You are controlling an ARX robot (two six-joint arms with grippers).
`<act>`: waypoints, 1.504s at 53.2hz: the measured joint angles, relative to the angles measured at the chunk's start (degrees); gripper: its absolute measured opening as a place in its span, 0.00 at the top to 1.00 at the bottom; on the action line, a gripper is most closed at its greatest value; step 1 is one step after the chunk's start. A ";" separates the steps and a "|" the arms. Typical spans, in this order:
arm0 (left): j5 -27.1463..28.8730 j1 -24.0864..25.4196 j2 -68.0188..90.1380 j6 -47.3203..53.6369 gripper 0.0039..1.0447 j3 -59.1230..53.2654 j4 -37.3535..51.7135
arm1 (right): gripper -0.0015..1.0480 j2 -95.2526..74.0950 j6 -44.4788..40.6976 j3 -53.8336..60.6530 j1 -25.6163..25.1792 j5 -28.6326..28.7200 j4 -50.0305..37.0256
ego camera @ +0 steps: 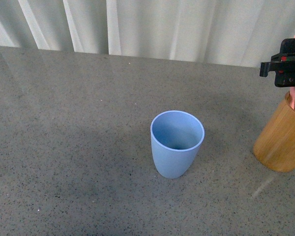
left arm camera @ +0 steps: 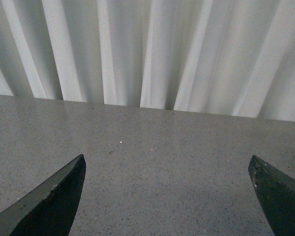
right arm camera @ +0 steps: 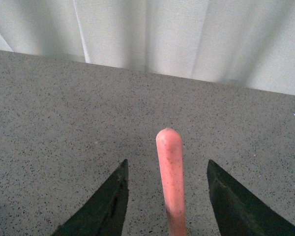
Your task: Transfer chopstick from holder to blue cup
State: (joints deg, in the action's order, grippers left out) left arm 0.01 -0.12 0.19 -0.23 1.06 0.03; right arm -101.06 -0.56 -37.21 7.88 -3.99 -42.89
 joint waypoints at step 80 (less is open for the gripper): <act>0.00 0.00 0.00 0.00 0.06 0.00 0.00 | 0.97 23.85 5.99 -7.06 20.48 -3.43 9.64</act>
State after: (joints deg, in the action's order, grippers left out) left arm 0.01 -0.12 0.19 -0.23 1.06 0.03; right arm -77.21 5.43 -44.27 28.36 -7.42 -33.26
